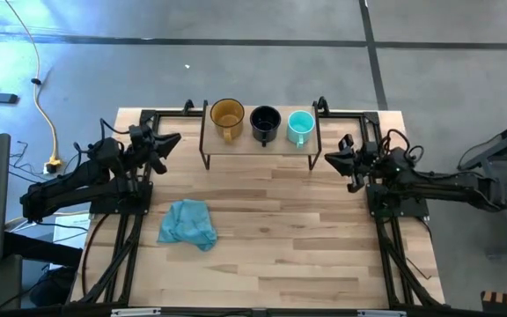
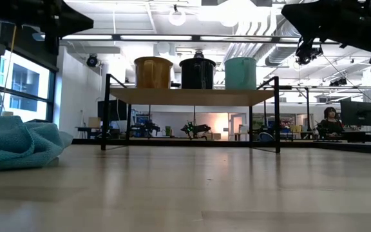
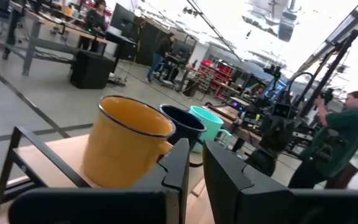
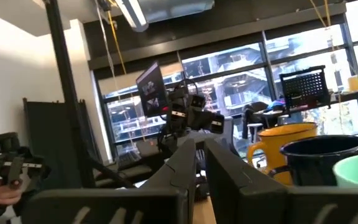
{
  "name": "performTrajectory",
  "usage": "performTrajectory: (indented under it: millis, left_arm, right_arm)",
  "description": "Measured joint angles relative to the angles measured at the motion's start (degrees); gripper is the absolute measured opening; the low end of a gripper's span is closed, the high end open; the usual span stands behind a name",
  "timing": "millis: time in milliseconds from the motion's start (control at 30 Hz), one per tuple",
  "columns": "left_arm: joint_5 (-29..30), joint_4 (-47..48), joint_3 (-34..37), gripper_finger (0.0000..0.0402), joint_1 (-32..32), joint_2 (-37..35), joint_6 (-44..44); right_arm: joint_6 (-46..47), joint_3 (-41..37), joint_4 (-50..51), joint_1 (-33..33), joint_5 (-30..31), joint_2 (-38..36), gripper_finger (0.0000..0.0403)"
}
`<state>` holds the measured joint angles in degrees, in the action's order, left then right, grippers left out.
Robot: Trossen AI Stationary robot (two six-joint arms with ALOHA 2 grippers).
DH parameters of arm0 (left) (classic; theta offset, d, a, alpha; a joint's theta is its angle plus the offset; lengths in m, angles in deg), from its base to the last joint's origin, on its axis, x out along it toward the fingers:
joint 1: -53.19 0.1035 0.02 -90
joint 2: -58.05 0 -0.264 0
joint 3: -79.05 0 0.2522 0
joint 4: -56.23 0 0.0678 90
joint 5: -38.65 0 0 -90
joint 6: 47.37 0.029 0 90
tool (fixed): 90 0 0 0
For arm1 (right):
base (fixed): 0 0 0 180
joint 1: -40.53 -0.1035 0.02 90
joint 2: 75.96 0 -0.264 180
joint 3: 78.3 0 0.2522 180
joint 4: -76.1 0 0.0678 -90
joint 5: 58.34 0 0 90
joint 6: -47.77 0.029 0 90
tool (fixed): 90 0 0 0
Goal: Stack small to large cups/mugs on shelf
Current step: Return to Home Position
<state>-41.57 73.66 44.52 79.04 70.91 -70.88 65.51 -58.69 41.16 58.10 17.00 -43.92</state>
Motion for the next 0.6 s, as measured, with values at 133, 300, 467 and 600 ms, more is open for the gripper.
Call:
performTrajectory:
  millis: [133,300,467,600]
  left_arm:
    - [-1.59,0.01,0.00,0.0037,0.00,0.00,-0.48]
    - [-3.41,0.96,-0.02,0.0037,-0.02,-0.08,-1.03]
    - [-3.91,3.42,-0.04,0.0037,-0.02,-2.20,-1.00]
    - [-3.59,5.87,-0.04,0.0037,-0.02,-6.48,-0.98]
  right_arm:
    - [-0.16,-1.84,-0.11,-2.39,1.25,-0.01,0.0024]
    - [0.09,-5.28,-4.39,-3.88,3.06,-1.47,0.0024]
    - [-1.76,-5.27,-3.12,-3.72,3.24,-4.15,0.0024]
    - [-1.71,-5.27,-0.33,-3.72,2.32,-6.53,0.0024]
